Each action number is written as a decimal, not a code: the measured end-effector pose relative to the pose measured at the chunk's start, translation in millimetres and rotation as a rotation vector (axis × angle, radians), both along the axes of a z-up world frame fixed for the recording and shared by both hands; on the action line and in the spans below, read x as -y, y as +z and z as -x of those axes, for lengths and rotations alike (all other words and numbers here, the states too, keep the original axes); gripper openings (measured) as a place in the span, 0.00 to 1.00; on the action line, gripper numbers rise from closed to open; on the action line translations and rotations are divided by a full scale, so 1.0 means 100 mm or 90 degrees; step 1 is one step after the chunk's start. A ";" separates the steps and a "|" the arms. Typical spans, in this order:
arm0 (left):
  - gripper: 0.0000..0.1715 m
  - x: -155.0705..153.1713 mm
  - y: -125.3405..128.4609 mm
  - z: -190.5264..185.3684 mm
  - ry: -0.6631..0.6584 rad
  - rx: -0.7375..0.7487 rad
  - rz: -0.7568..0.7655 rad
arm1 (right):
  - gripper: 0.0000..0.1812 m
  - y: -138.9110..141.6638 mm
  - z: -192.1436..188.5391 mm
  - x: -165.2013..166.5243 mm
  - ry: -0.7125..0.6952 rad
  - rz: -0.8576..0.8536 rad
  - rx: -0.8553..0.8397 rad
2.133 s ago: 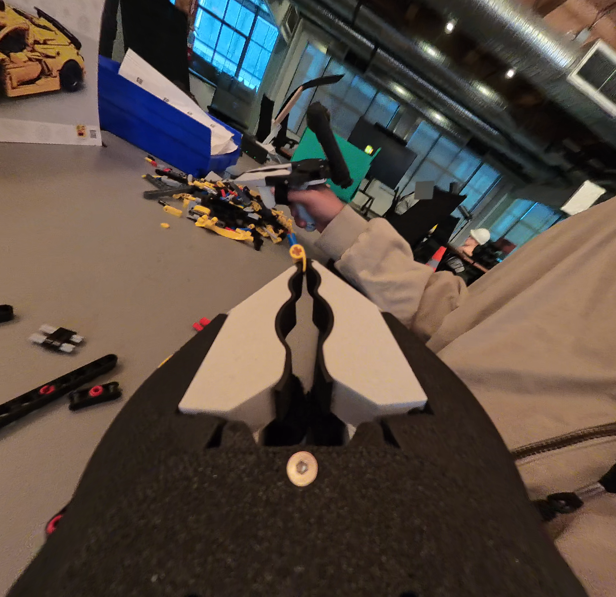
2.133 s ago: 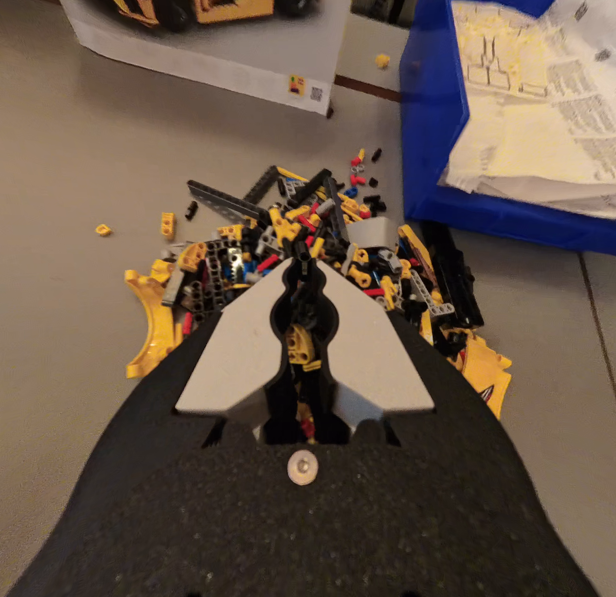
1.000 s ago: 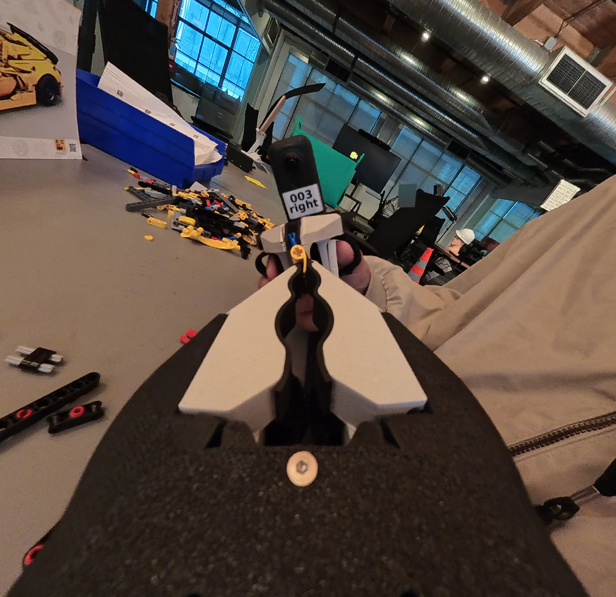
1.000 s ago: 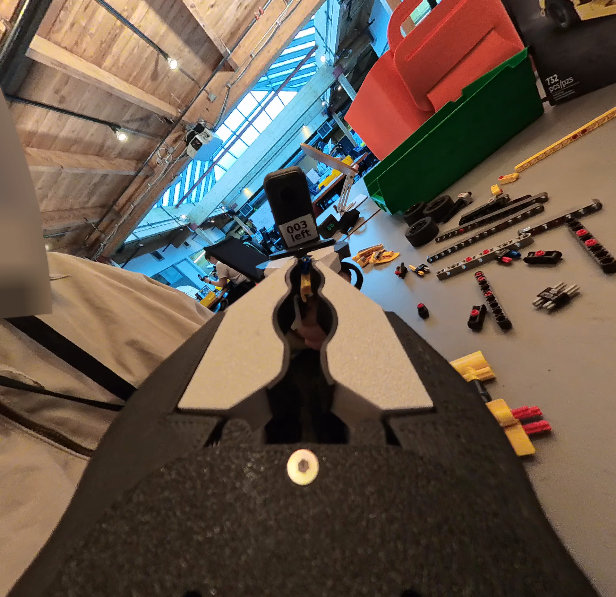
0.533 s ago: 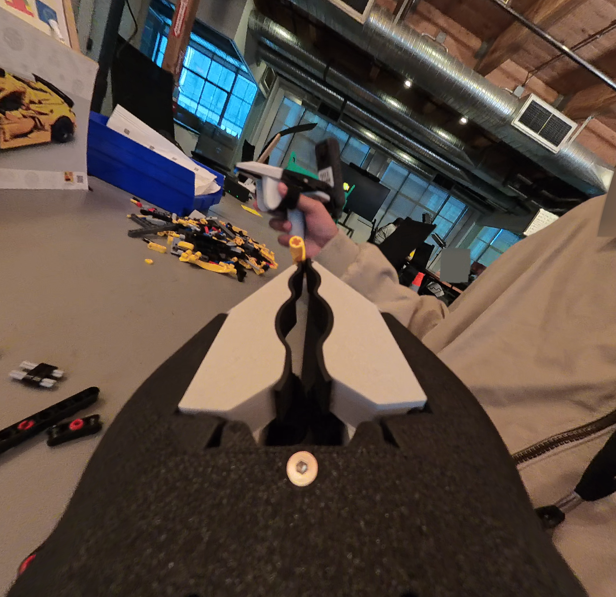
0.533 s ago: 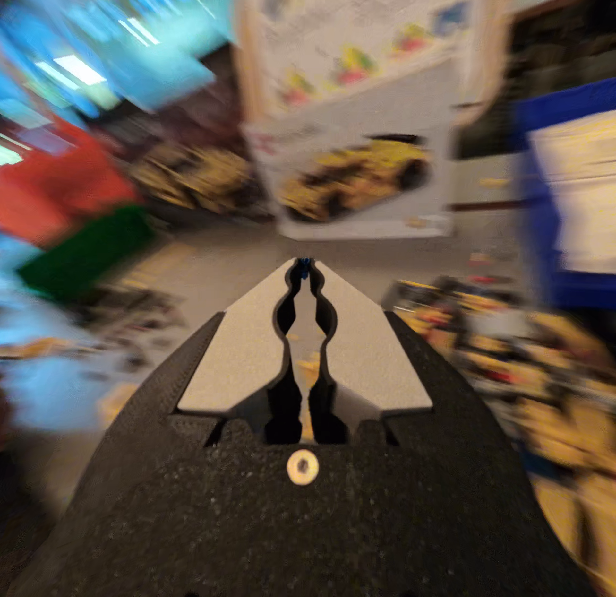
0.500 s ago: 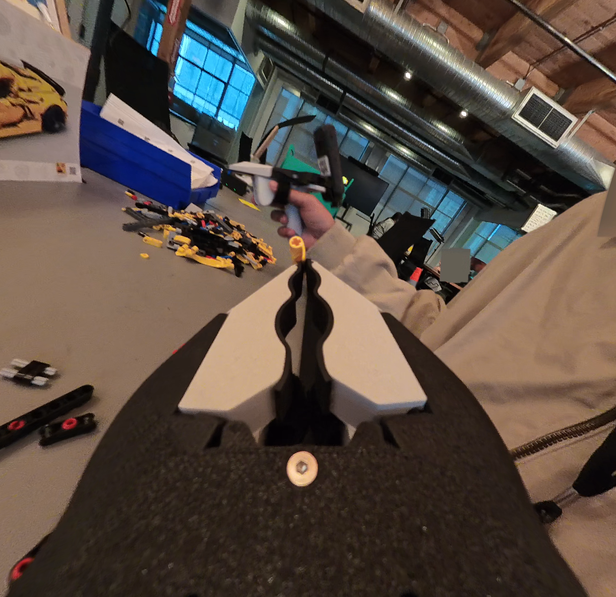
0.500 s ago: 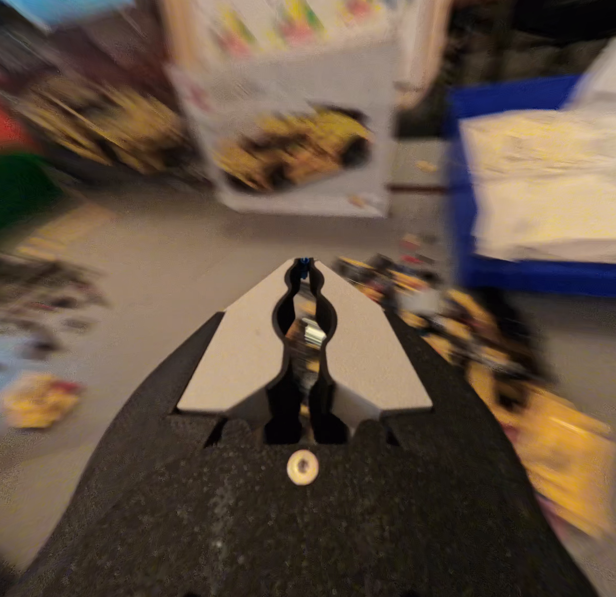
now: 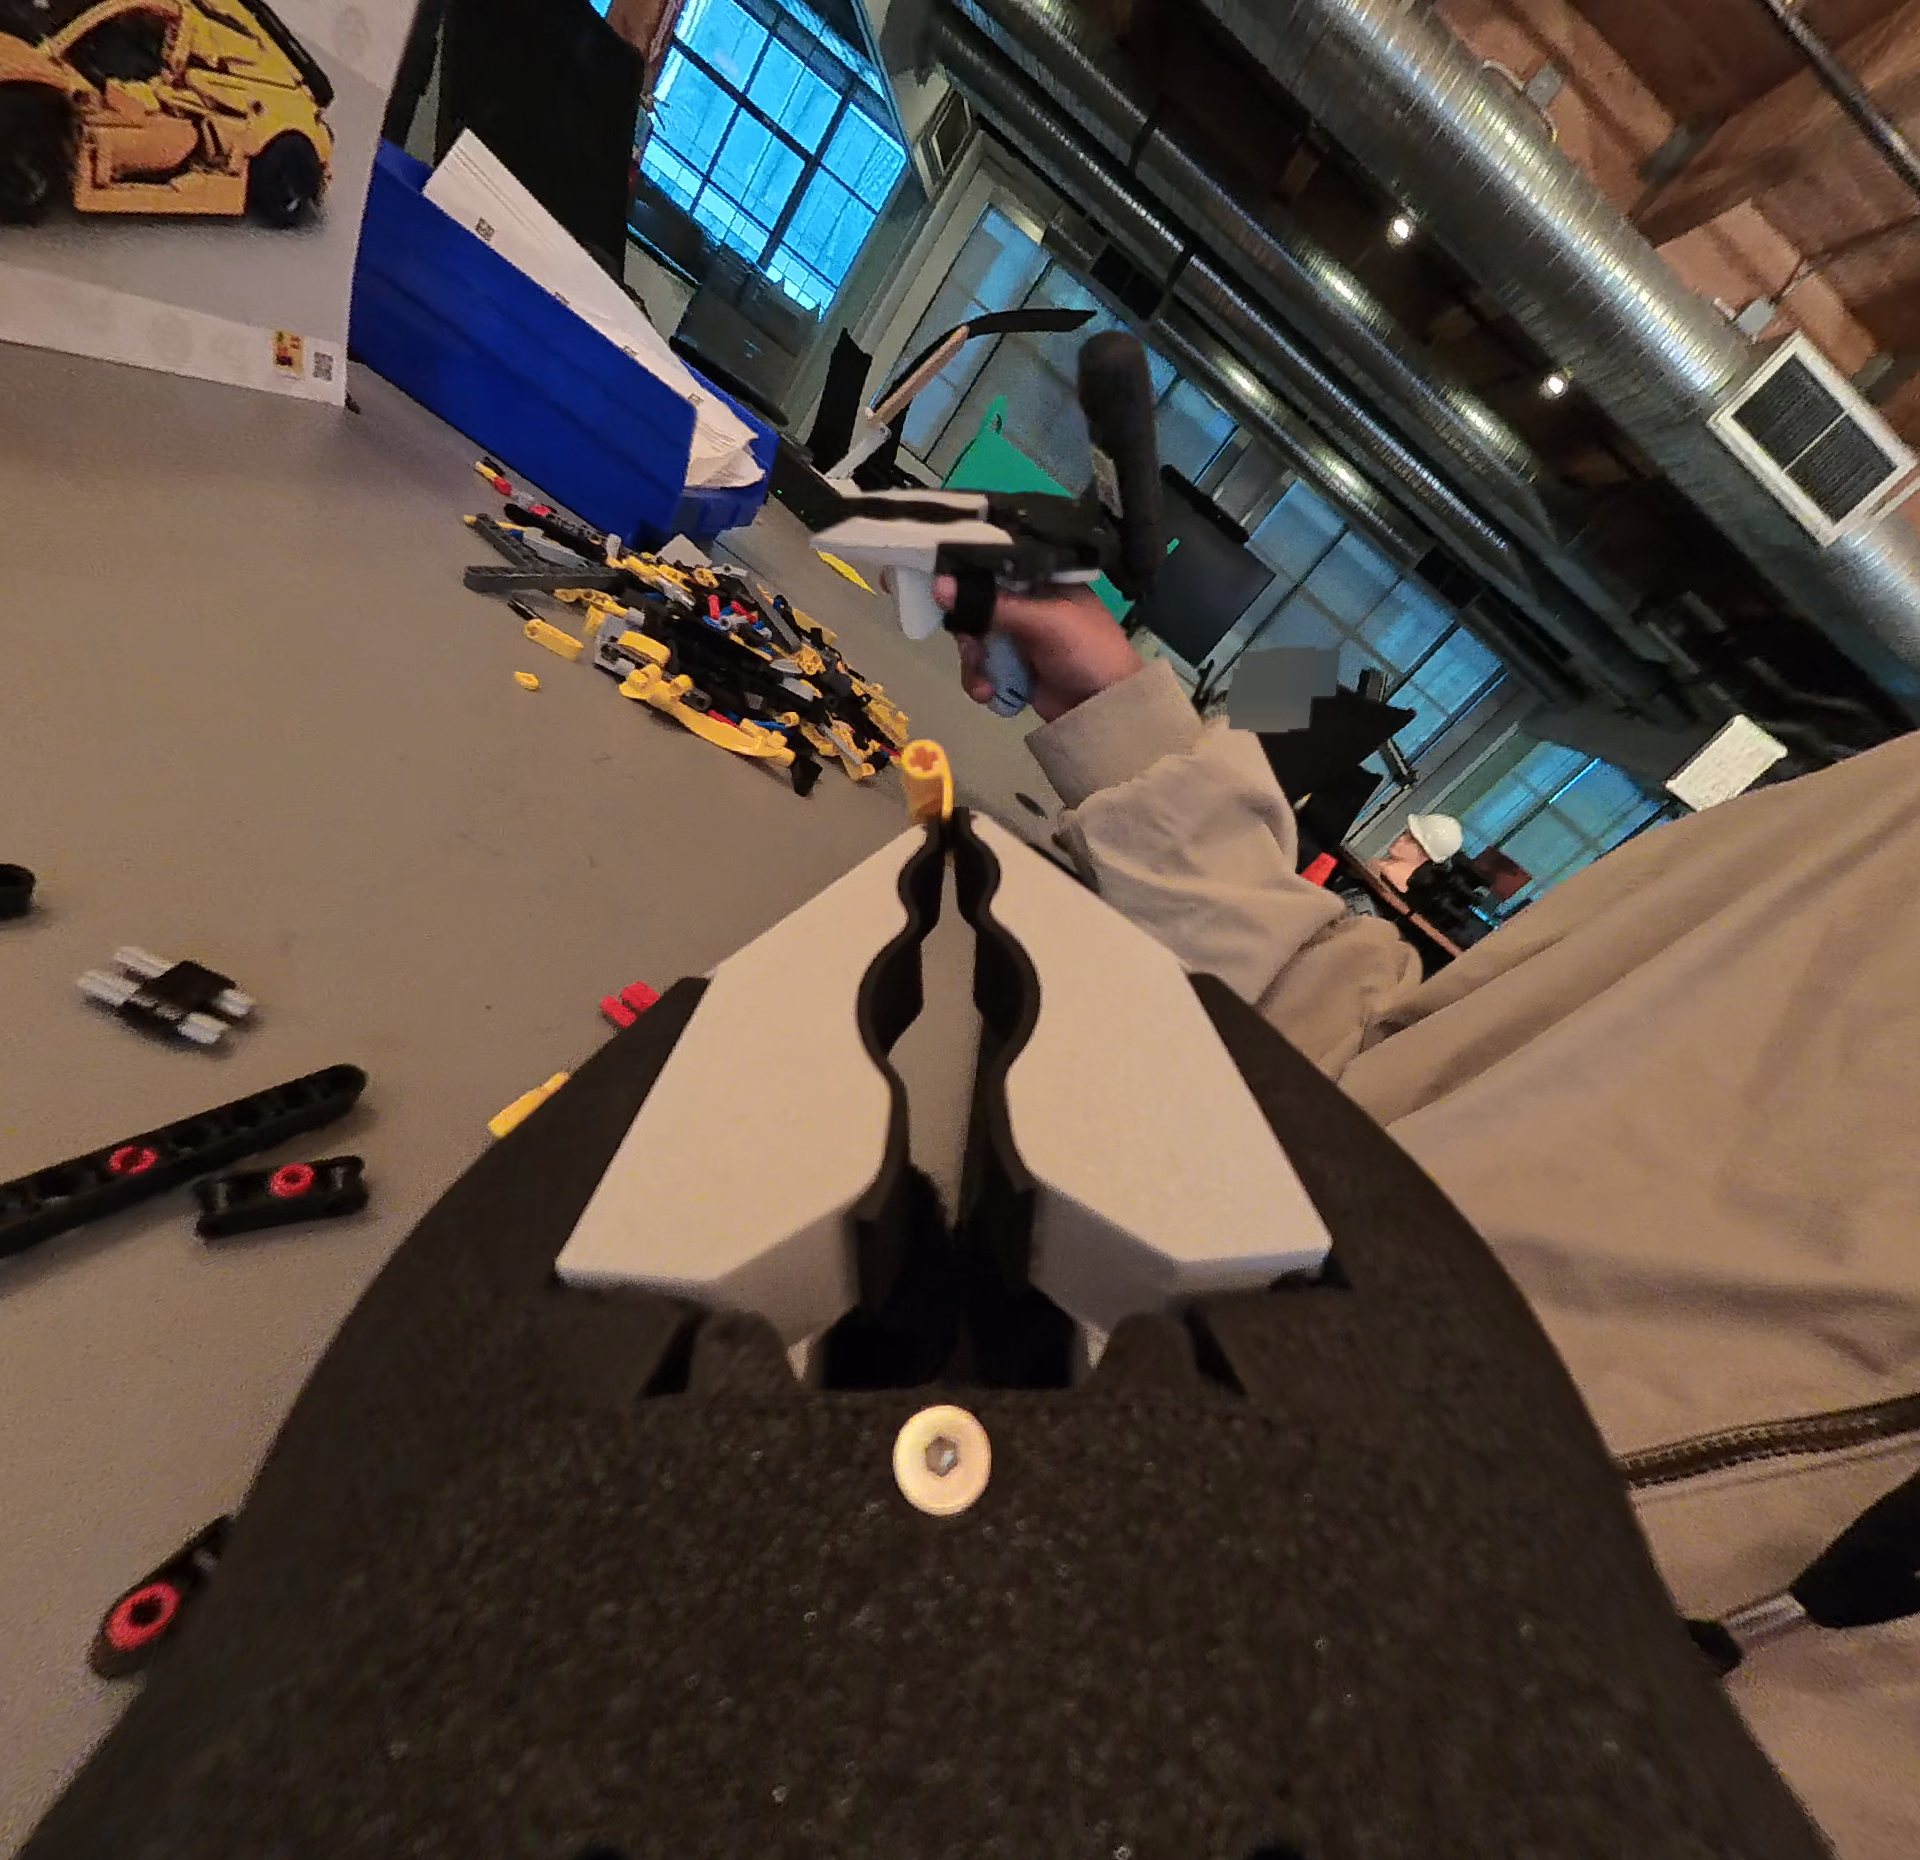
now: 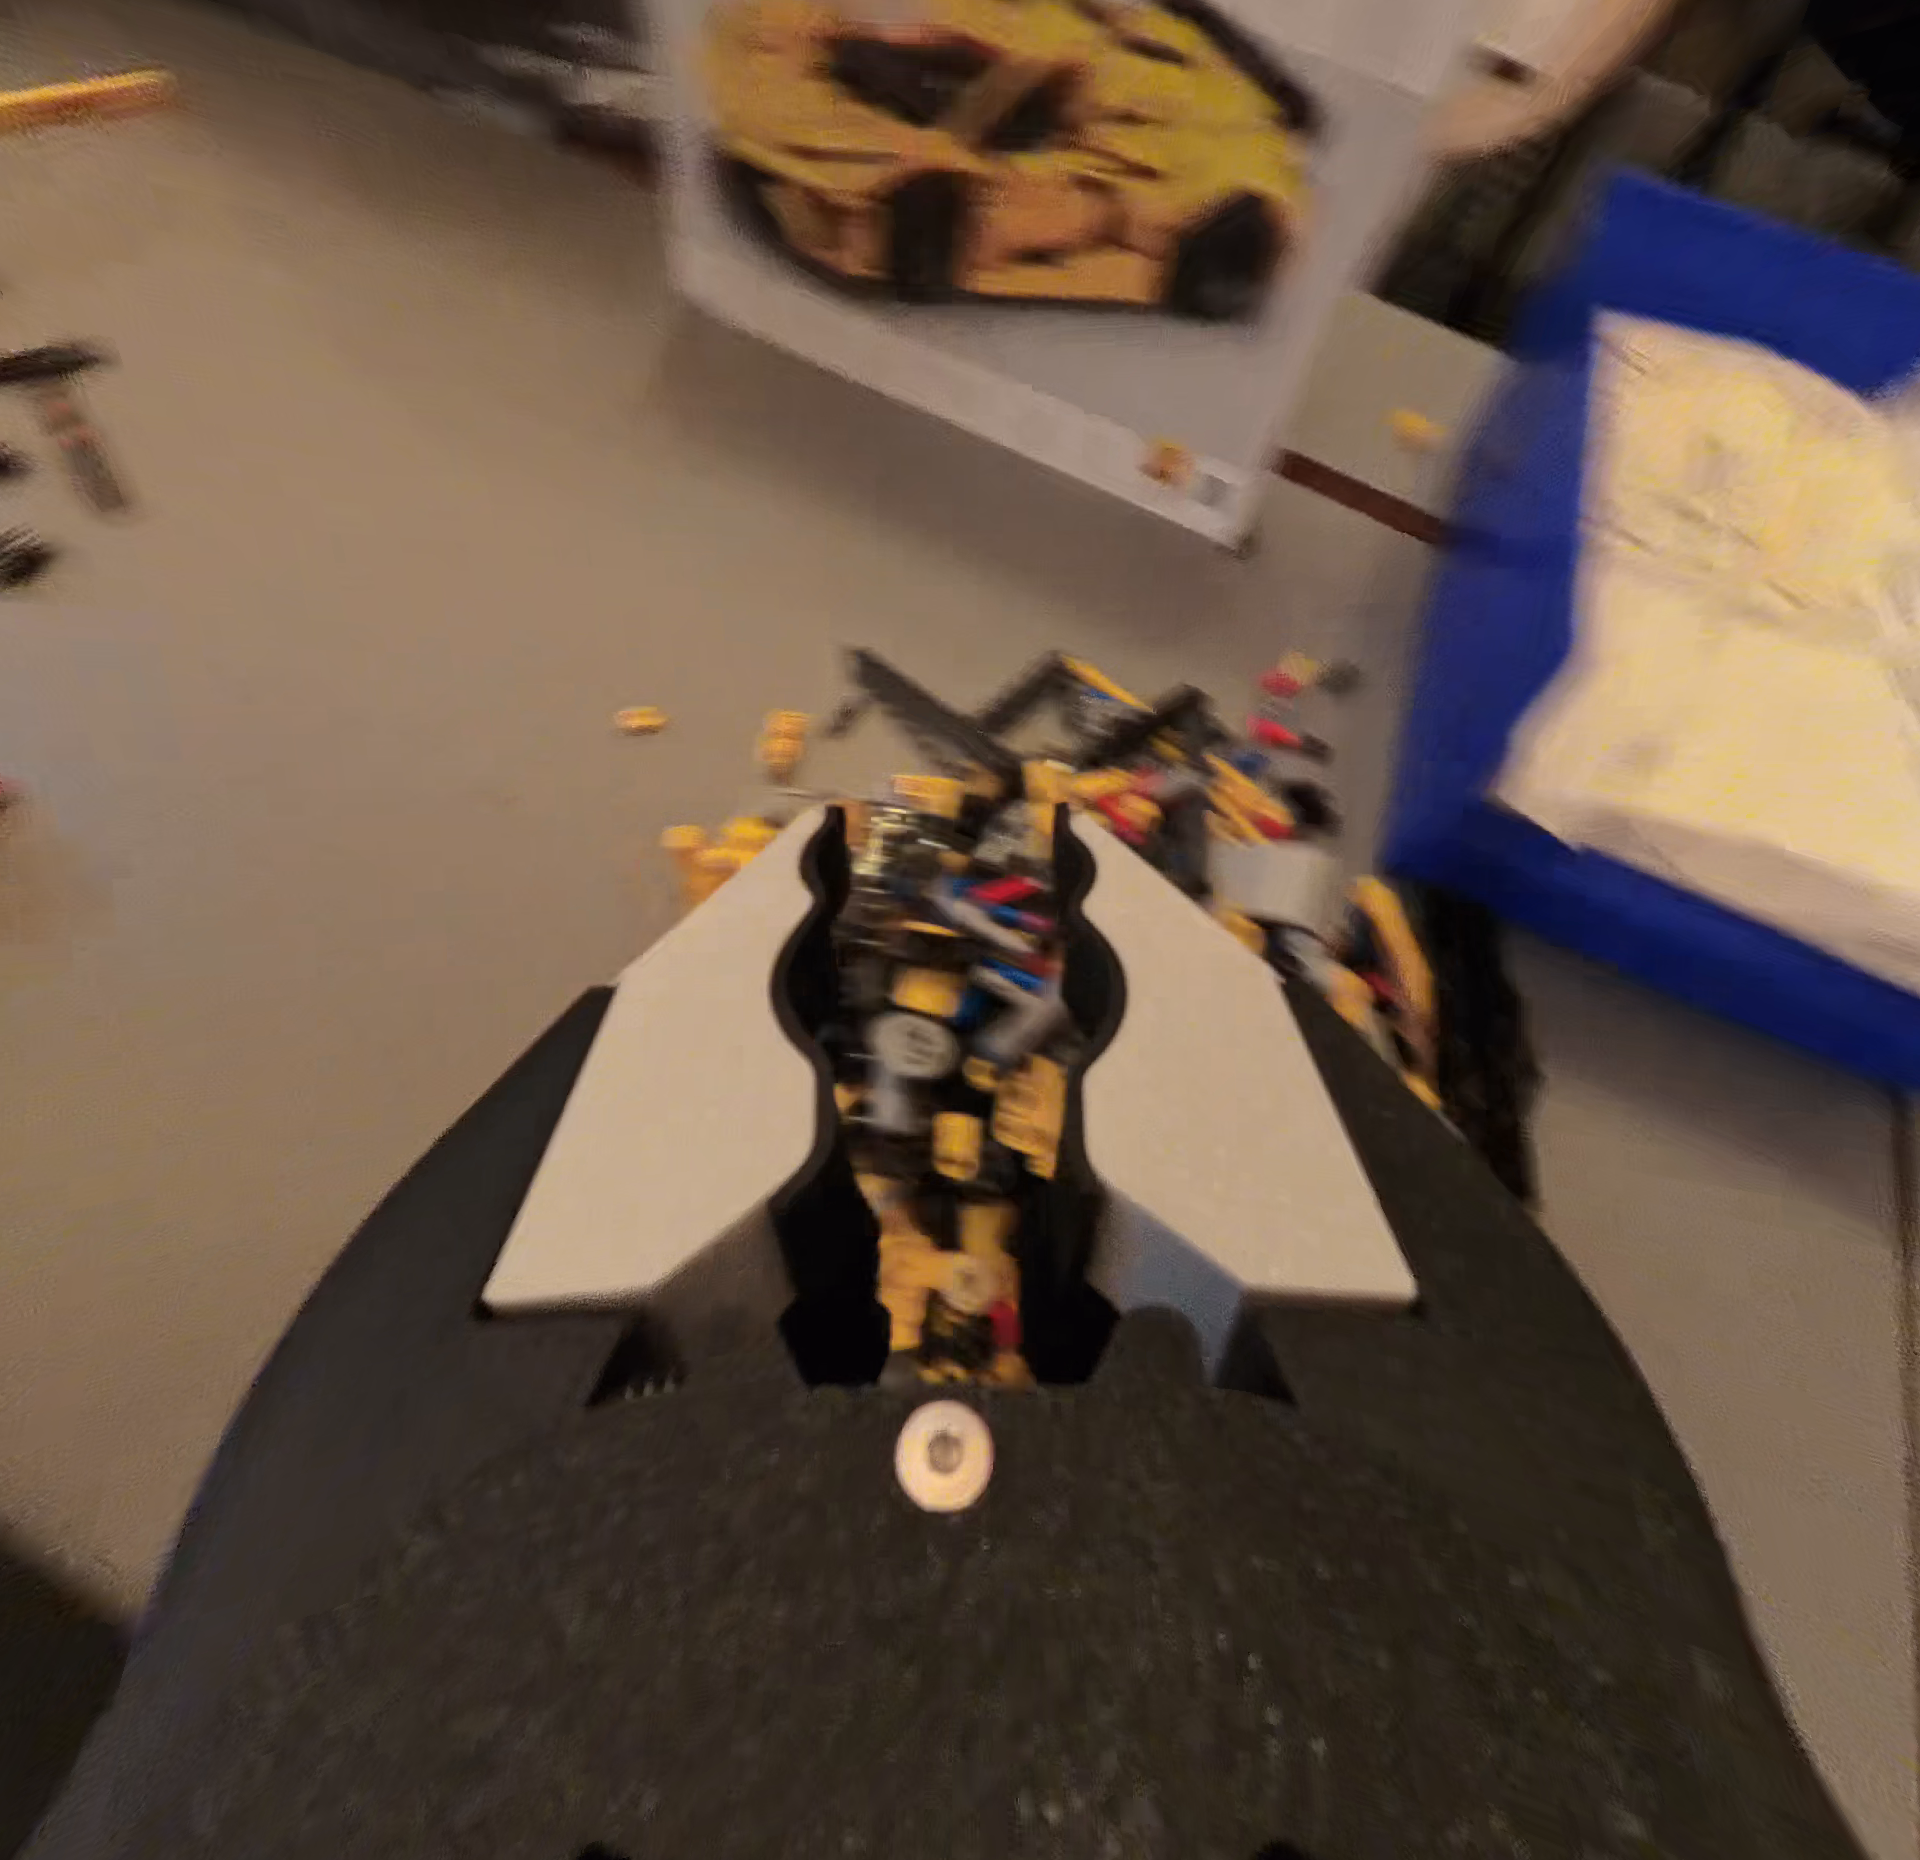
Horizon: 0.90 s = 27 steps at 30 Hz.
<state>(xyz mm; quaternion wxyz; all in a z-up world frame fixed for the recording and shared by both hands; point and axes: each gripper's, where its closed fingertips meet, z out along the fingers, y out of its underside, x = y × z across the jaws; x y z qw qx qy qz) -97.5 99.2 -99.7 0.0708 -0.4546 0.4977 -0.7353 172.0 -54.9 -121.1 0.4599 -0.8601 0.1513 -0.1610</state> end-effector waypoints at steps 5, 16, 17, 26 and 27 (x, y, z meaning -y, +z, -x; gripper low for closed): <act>0.01 -0.03 0.04 0.02 -0.017 -0.004 0.053 | 0.31 0.17 1.70 -1.00 0.420 -0.105 0.060; 0.01 -0.02 0.11 0.08 -0.064 -0.010 0.129 | 0.12 0.29 2.82 -1.76 0.502 -0.242 0.224; 0.01 -0.01 0.10 0.07 -0.062 -0.012 0.122 | 0.11 0.27 2.81 -1.75 0.502 -0.236 0.221; 0.22 -0.27 0.04 -0.06 0.052 -0.031 0.104 | 0.09 0.27 1.13 -1.12 0.195 -0.085 0.244; 0.22 -0.29 0.00 -0.08 0.067 -0.039 0.091 | 0.09 0.21 0.69 -0.87 0.091 -0.050 0.230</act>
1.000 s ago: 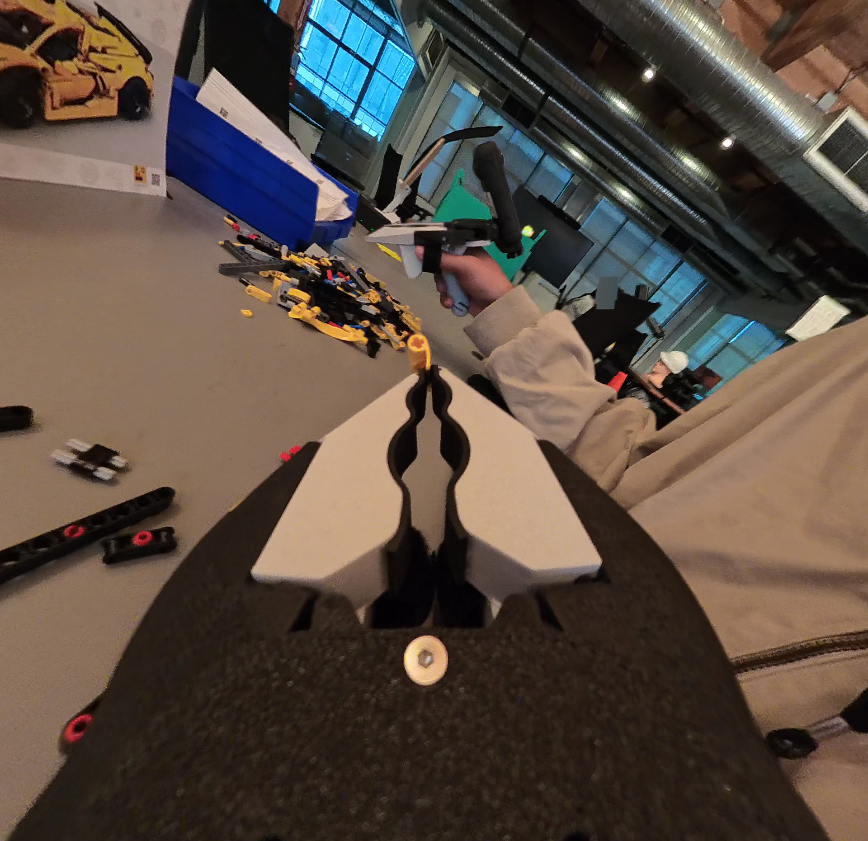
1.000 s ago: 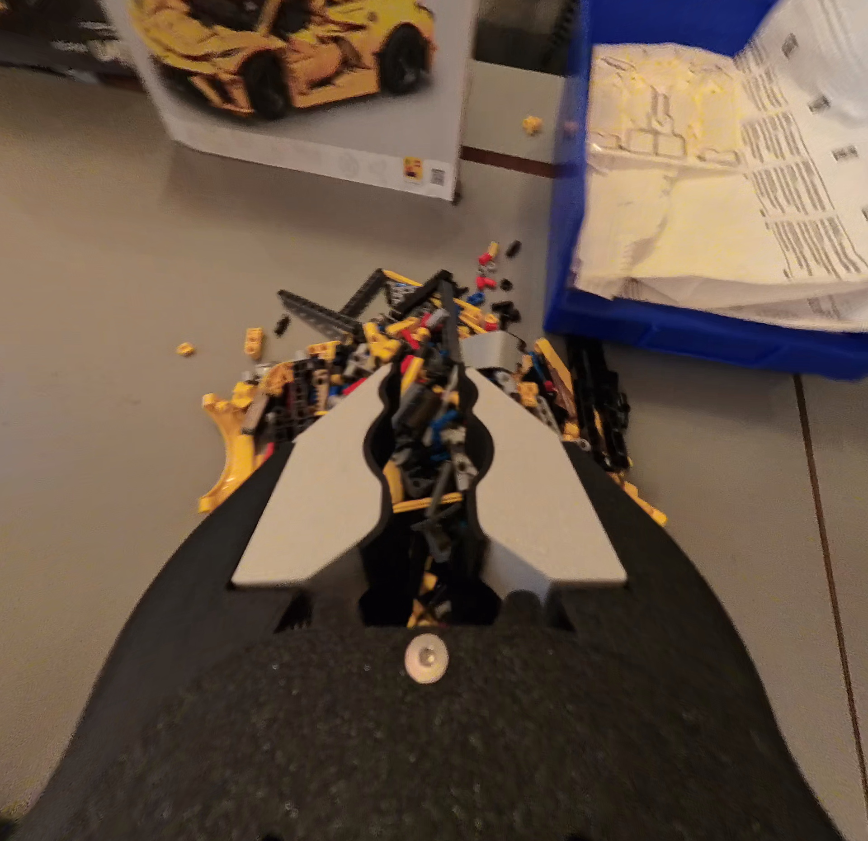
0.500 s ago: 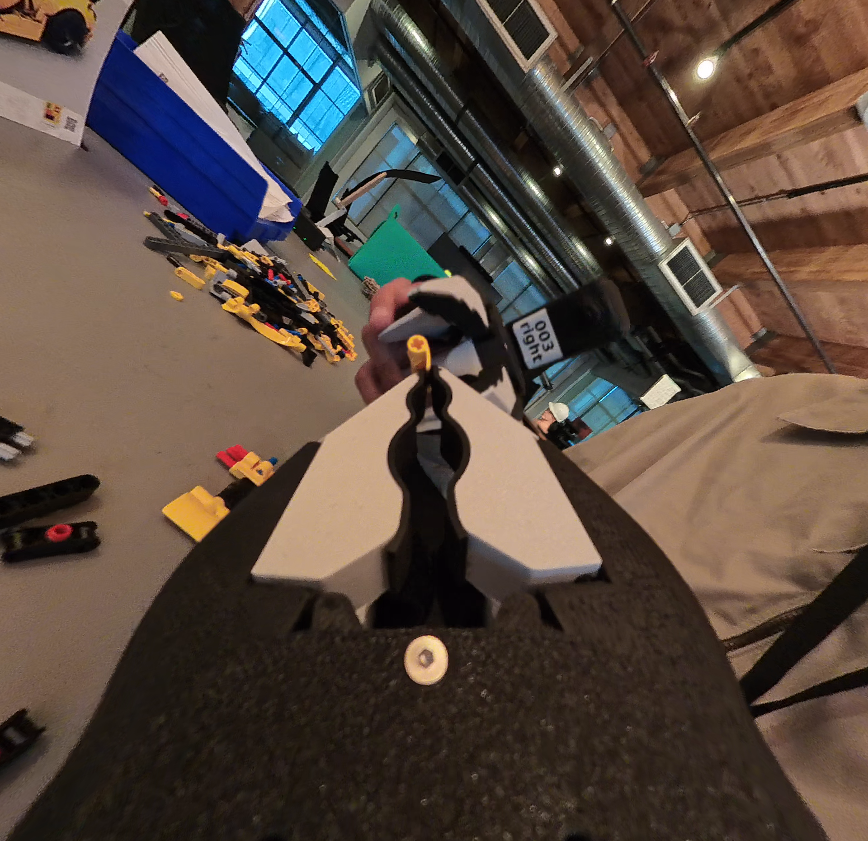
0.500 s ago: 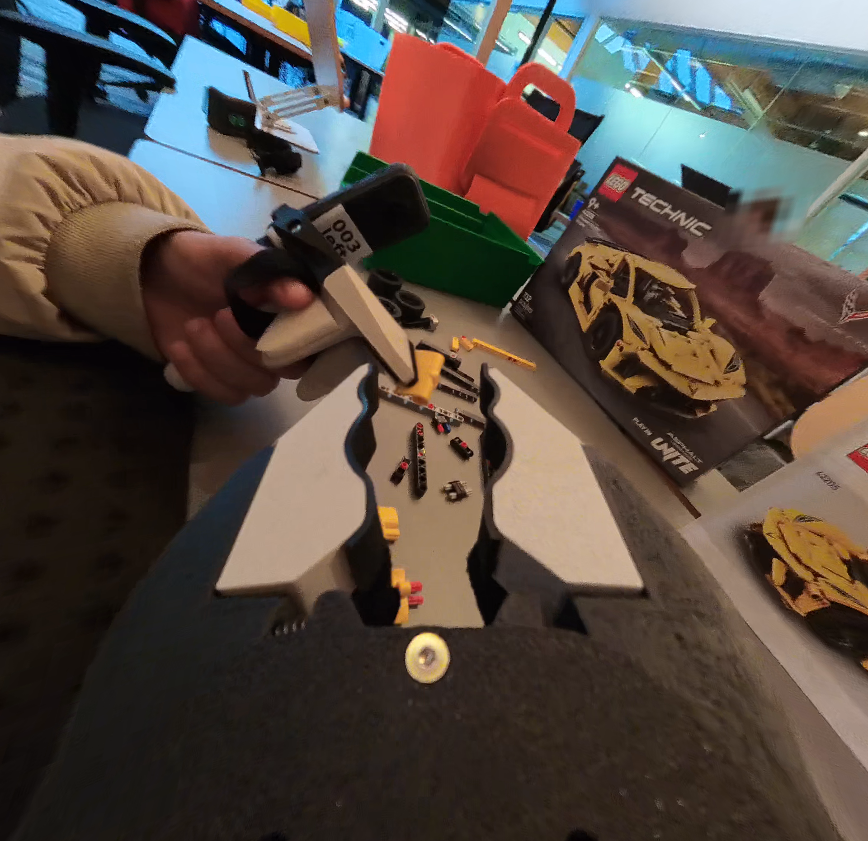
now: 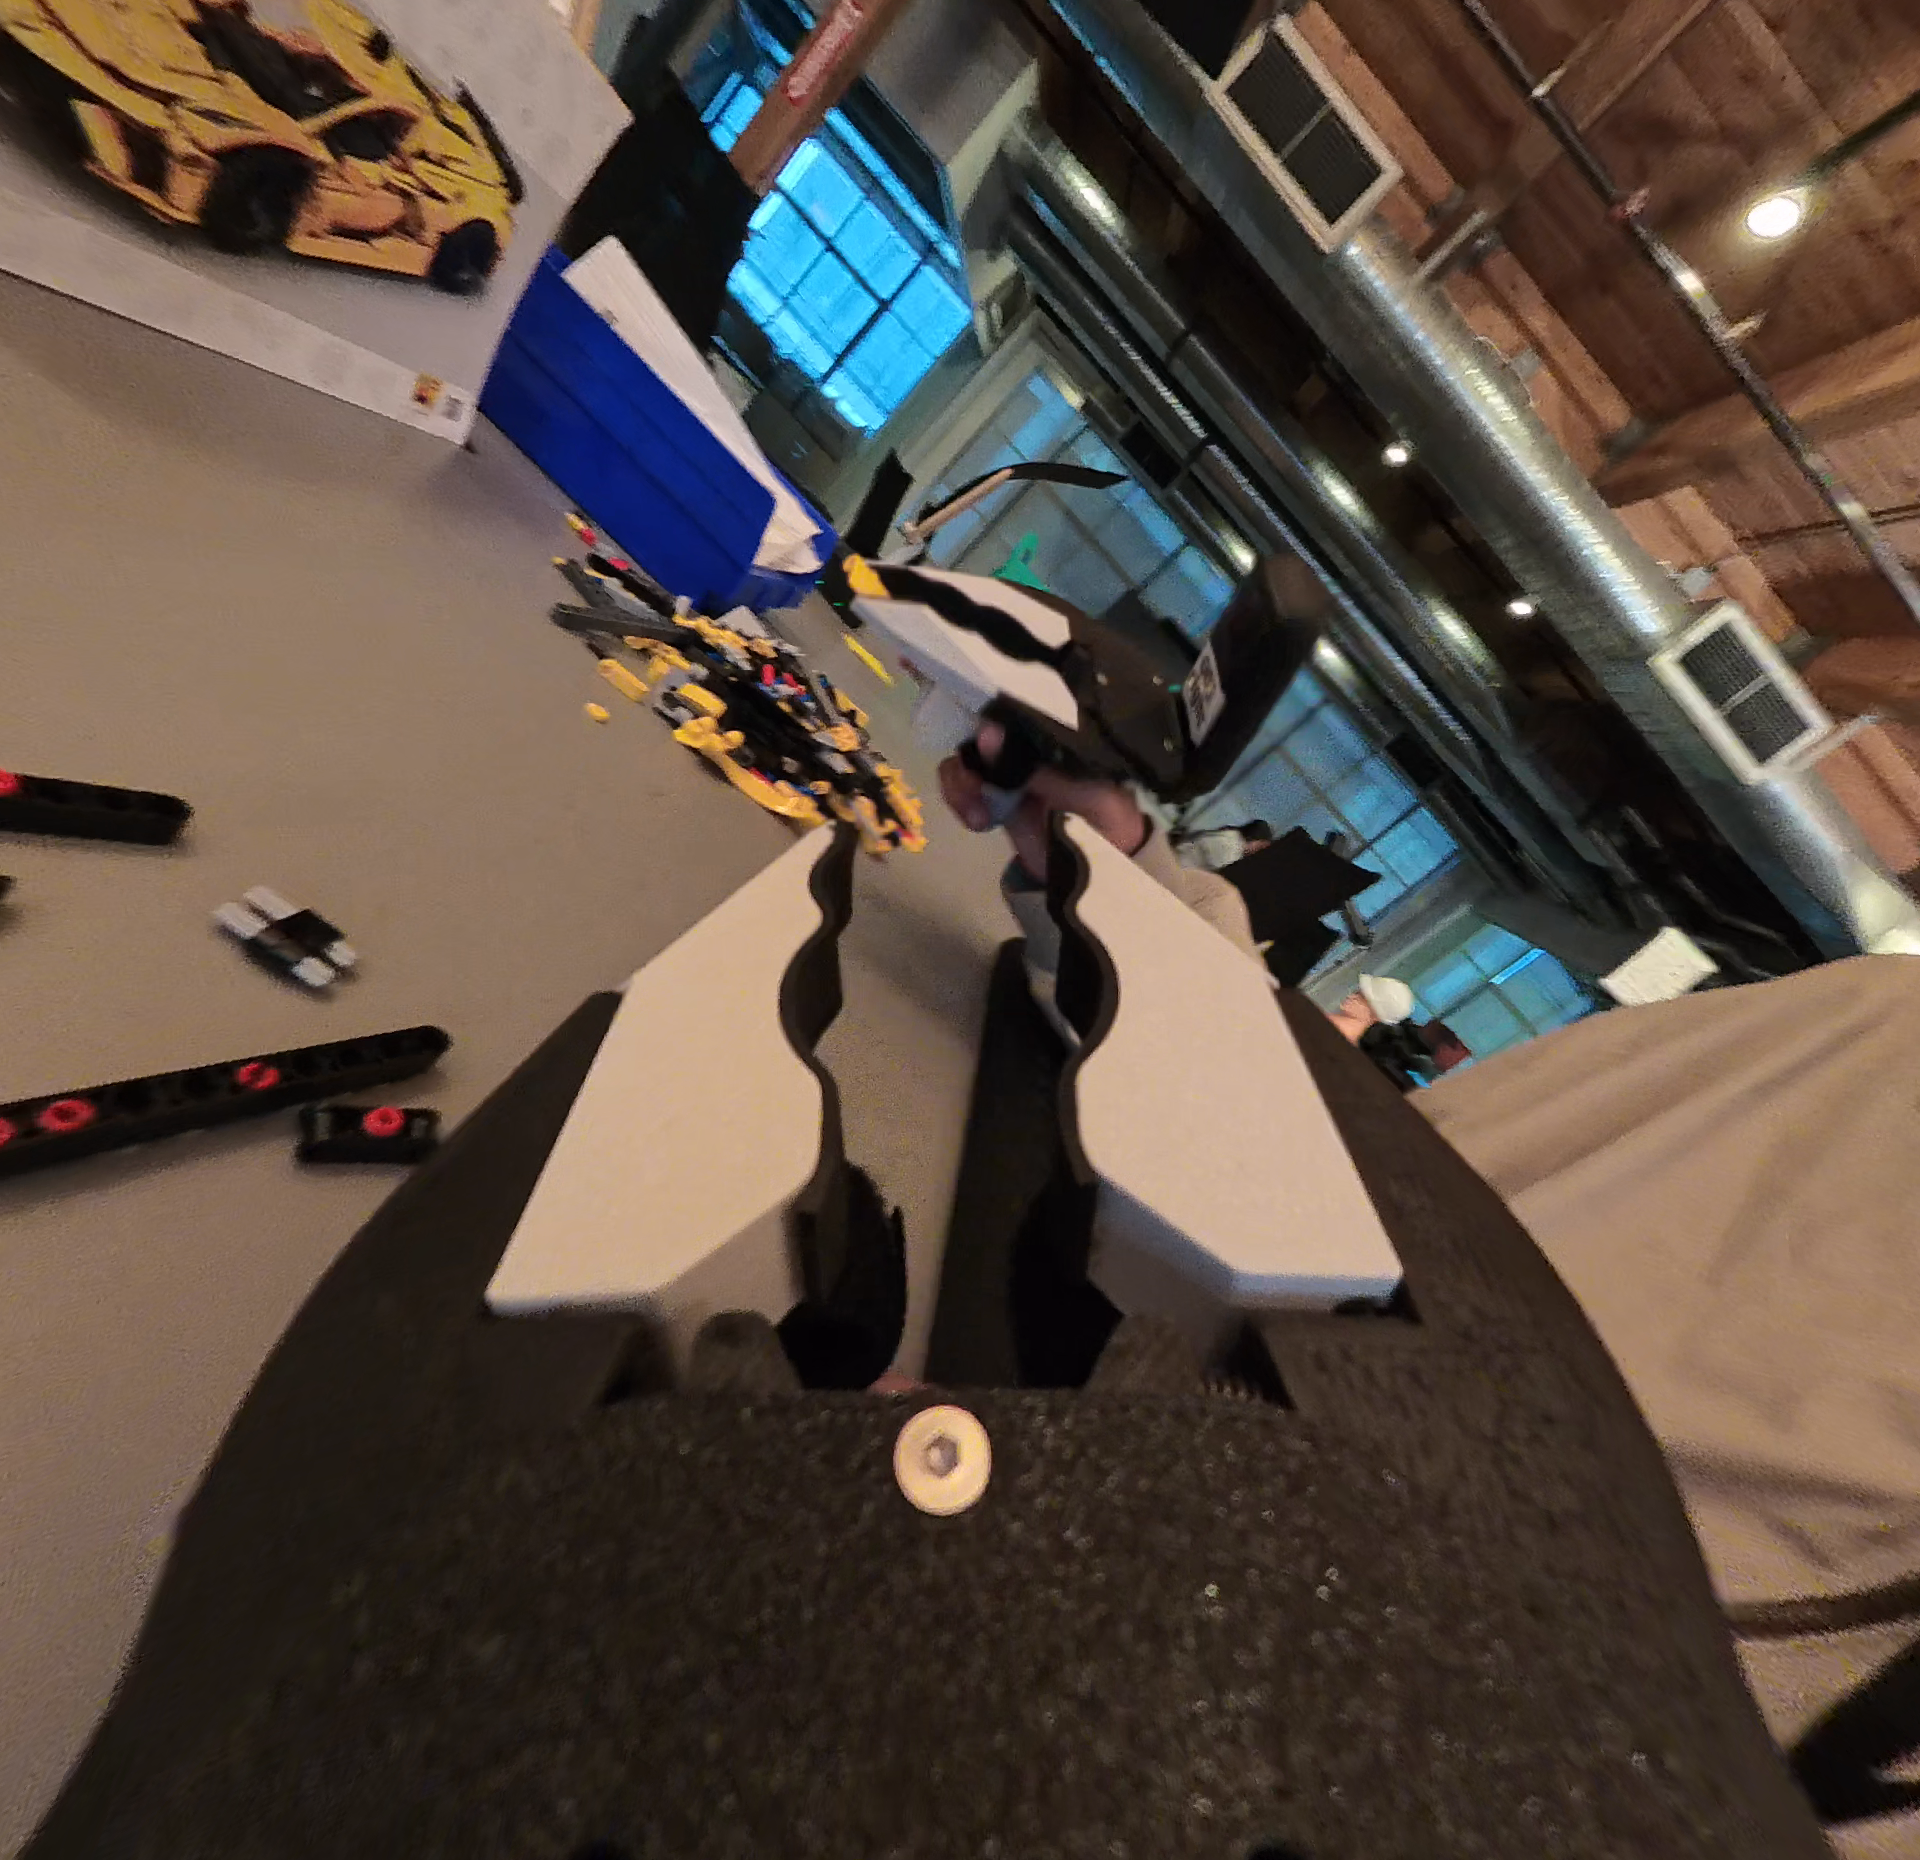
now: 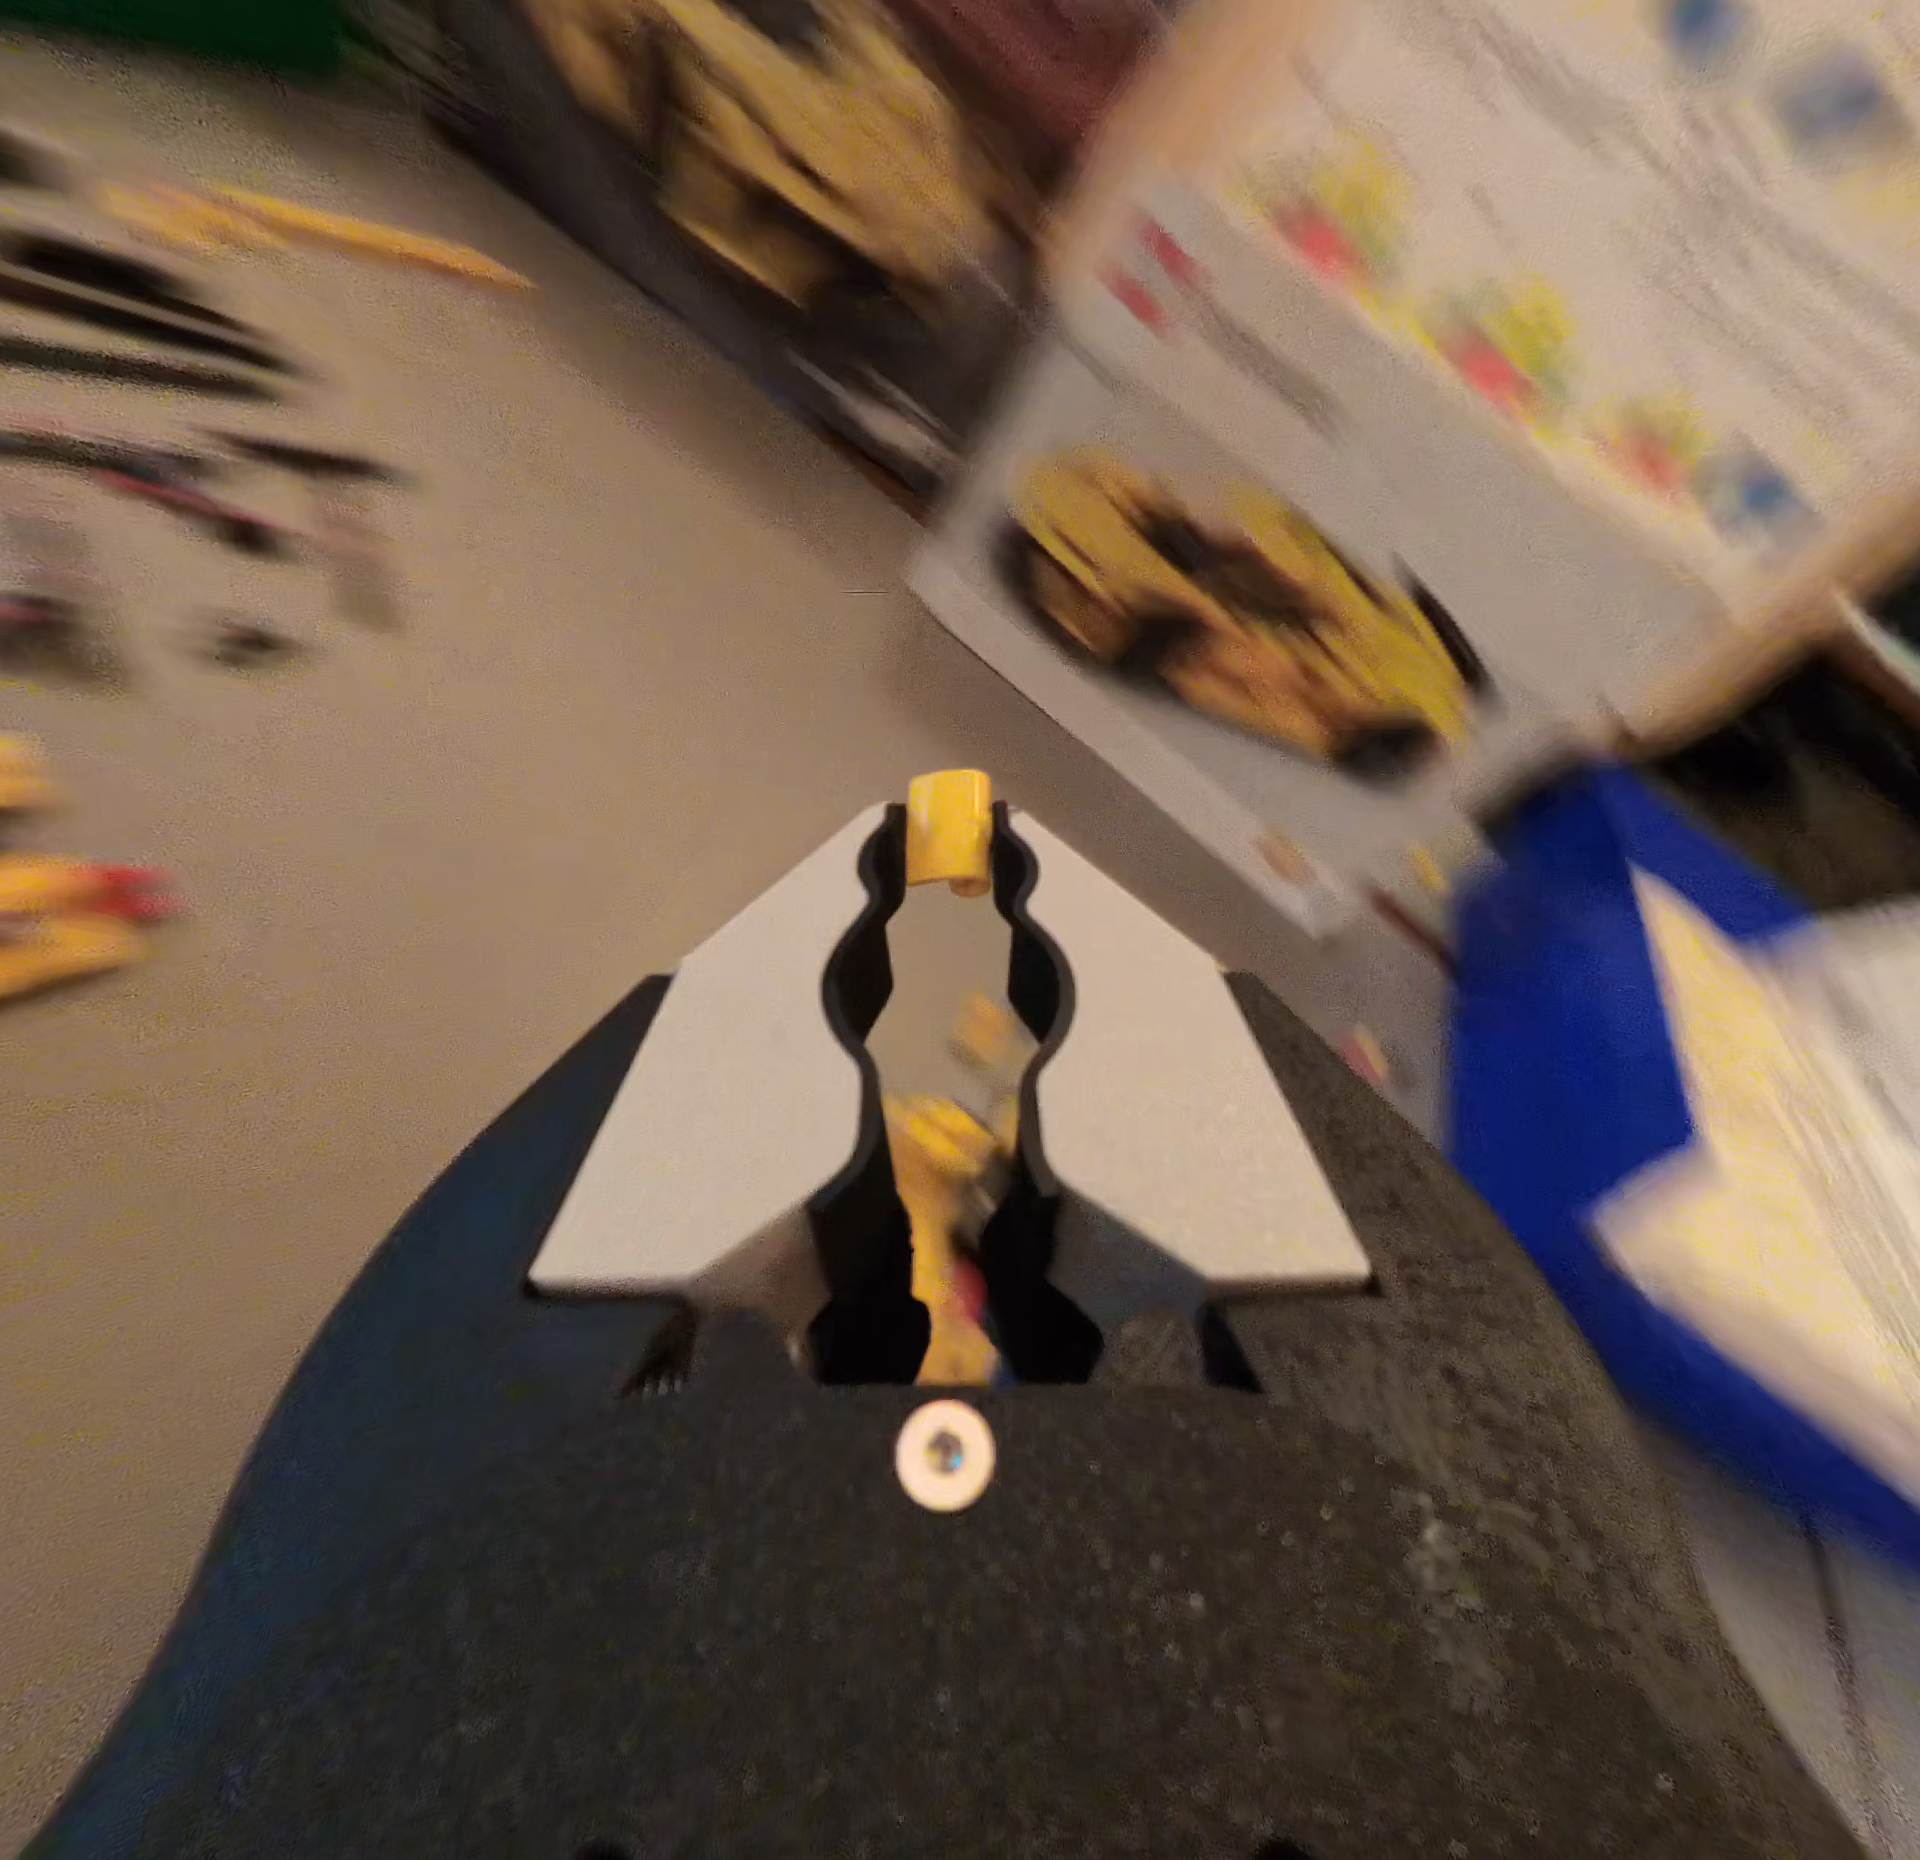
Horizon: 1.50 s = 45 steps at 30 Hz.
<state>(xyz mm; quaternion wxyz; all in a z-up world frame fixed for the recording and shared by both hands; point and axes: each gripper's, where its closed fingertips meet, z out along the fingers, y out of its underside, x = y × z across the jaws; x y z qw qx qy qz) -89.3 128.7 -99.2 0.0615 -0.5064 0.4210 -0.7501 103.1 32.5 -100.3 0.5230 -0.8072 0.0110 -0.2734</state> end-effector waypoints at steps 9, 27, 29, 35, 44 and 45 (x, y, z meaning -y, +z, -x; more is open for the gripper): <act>0.21 0.24 -0.29 -0.08 -0.025 -0.063 -0.147 | 0.19 -0.58 -1.16 1.15 -0.312 0.019 -0.248; 0.18 0.05 -0.24 -0.09 -0.011 -0.077 -0.021 | 0.06 -1.04 1.68 -0.51 0.423 0.229 -0.261; 0.18 0.07 -0.25 -0.08 -0.018 -0.078 -0.025 | 0.05 -1.09 1.67 -0.52 0.418 0.246 -0.244; 0.19 0.05 -0.33 -0.11 -0.008 -0.105 -0.032 | 0.02 -0.94 1.65 -0.57 0.419 0.211 -0.183; 0.12 0.24 -0.30 -0.05 -0.081 -0.090 -0.048 | 0.02 -0.37 1.93 -0.70 0.459 0.070 0.038; 0.07 0.26 -0.29 -0.03 -0.090 -0.086 -0.051 | 0.02 -0.35 1.94 -0.71 0.455 0.066 0.045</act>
